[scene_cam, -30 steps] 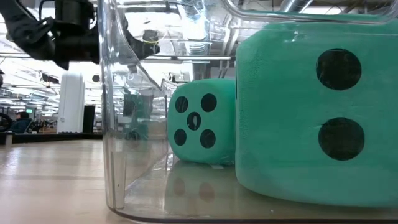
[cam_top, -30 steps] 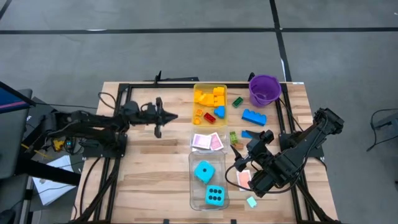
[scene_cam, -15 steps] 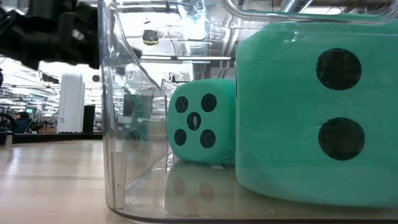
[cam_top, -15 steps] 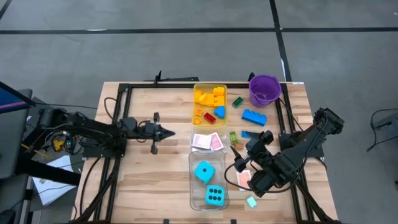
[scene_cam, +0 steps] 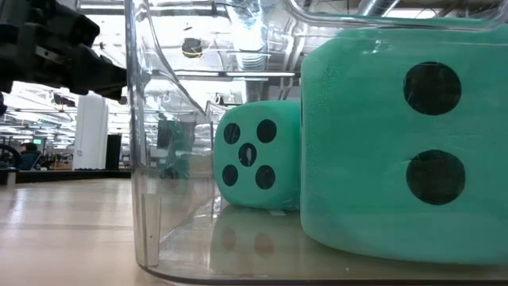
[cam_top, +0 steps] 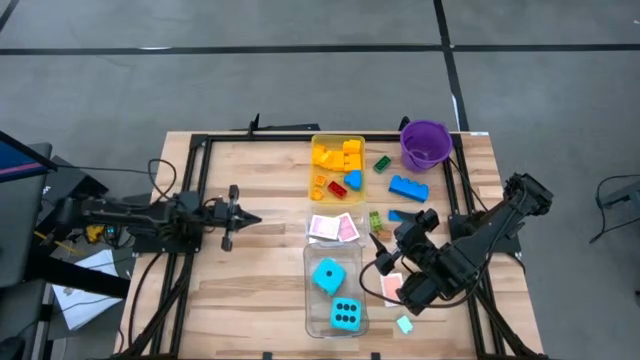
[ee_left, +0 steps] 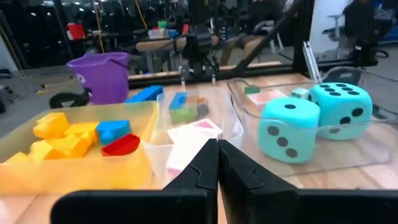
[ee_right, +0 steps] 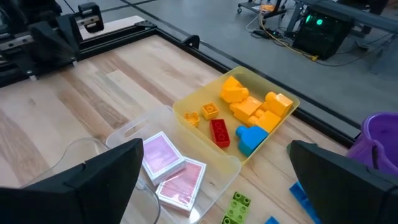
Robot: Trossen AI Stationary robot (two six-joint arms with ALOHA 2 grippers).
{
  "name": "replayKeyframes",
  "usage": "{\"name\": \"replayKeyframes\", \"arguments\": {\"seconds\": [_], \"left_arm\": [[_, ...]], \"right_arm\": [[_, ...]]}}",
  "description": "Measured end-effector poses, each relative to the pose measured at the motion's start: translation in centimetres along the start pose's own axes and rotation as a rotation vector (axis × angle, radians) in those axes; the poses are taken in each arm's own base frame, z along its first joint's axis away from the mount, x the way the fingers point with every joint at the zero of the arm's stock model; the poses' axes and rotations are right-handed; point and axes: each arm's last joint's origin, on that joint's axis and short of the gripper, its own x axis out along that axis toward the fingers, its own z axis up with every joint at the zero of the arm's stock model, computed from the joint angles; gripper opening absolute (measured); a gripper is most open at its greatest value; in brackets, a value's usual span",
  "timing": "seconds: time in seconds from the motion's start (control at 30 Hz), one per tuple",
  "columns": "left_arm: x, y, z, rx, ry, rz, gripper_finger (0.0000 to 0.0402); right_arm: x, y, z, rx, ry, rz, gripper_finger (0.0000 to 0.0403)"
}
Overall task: Pick & Place Toys
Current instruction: Put the light blue game piece into the yellow bin
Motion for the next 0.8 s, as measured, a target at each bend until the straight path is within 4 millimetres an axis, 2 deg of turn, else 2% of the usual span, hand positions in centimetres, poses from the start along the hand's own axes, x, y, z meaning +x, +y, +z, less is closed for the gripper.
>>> {"name": "replayKeyframes", "arguments": {"seconds": [0.4, 0.8], "left_arm": [[-2.4, 0.1, 0.5, 0.030, -0.082, 0.052, 0.0000], [-1.8, 0.2, 0.1, 0.096, -0.022, 0.083, 0.0003]], "right_arm": [[-0.1, 0.0, -0.1, -0.001, 0.001, 0.003, 0.0398], [0.0, 0.0, 0.0, 0.045, 0.001, 0.000, 0.0398]]}}
